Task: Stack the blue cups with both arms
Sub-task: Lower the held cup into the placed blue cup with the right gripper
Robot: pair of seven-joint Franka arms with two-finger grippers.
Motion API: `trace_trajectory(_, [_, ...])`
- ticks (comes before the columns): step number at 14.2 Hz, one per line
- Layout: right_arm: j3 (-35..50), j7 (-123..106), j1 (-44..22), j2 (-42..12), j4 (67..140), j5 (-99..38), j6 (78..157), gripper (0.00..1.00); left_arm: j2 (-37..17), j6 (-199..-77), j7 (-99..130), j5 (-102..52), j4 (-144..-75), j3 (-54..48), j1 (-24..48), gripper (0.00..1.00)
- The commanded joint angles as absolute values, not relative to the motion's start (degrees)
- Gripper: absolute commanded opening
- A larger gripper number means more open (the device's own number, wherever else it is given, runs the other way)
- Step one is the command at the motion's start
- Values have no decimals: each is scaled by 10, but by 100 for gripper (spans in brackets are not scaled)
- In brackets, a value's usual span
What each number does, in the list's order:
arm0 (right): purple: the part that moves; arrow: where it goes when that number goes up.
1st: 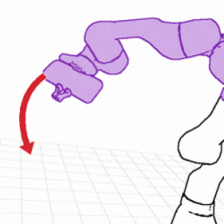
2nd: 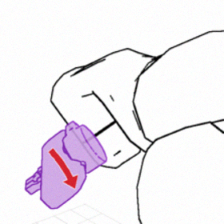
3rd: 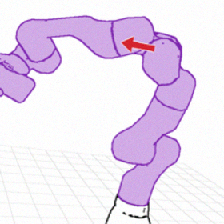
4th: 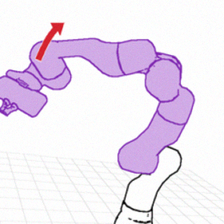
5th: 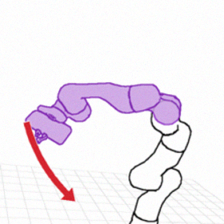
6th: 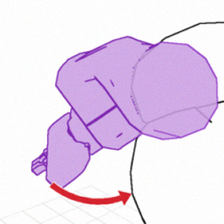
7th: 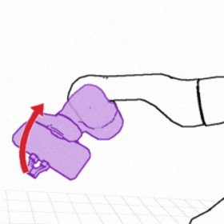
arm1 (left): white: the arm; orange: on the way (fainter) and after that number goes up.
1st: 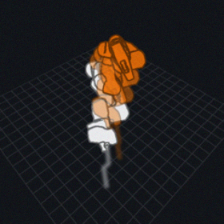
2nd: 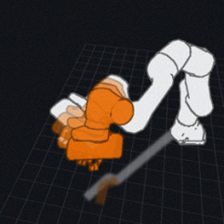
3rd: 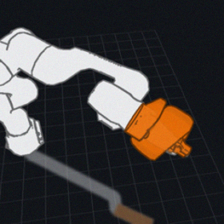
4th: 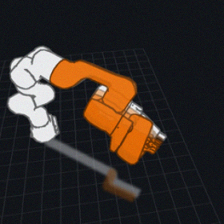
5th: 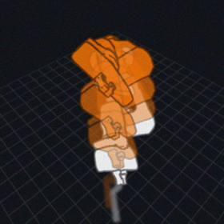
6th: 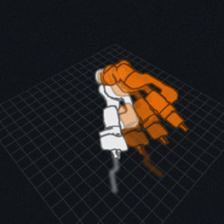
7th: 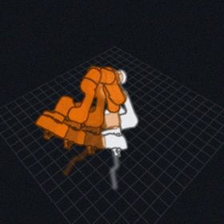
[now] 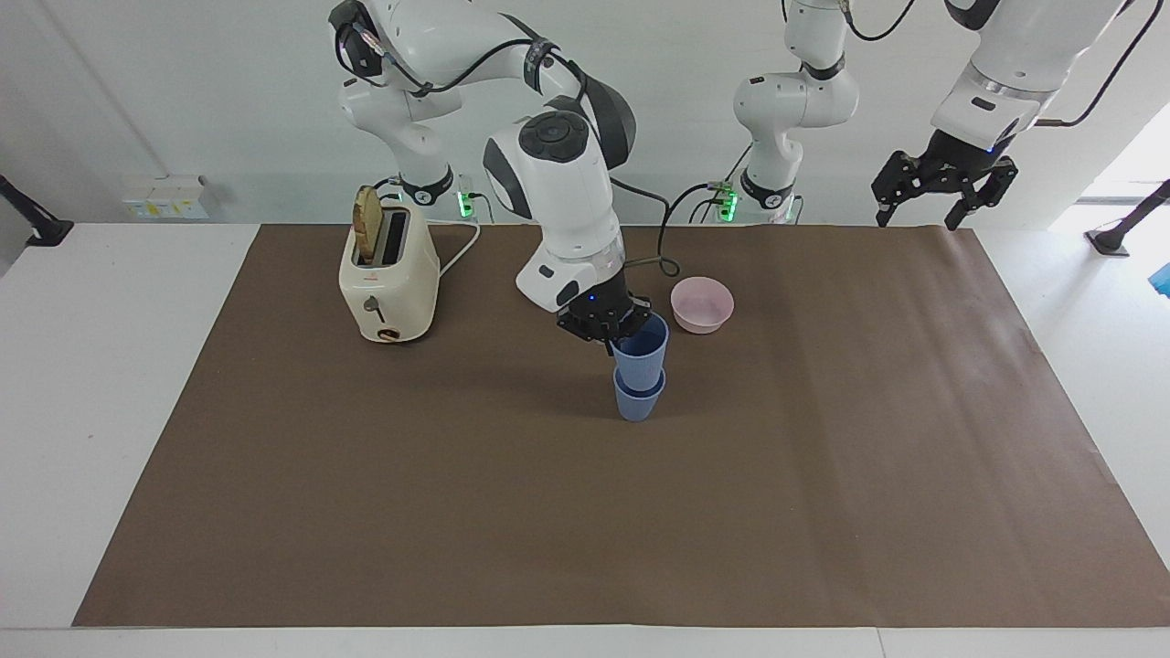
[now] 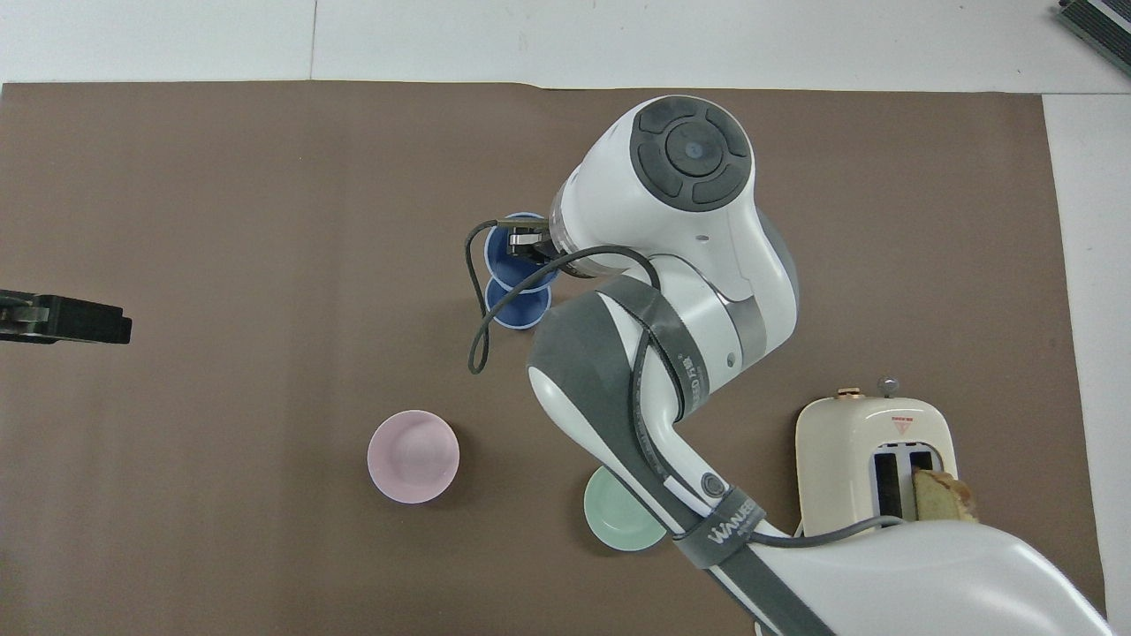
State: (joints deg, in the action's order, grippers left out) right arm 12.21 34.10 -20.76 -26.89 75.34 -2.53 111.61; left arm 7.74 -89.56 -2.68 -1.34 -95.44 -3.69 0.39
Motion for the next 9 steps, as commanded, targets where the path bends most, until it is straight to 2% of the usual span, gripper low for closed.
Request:
trace_trajectory(1, [126,350,-206,-274,750,-32,1122,0,76,-883,-25,-13,-946,-40,-2,100])
trace_trajectory(9, [126,347,-221,-299,756,-23,1150,0,76,-883,-25,-12,-946,-40,-2,100])
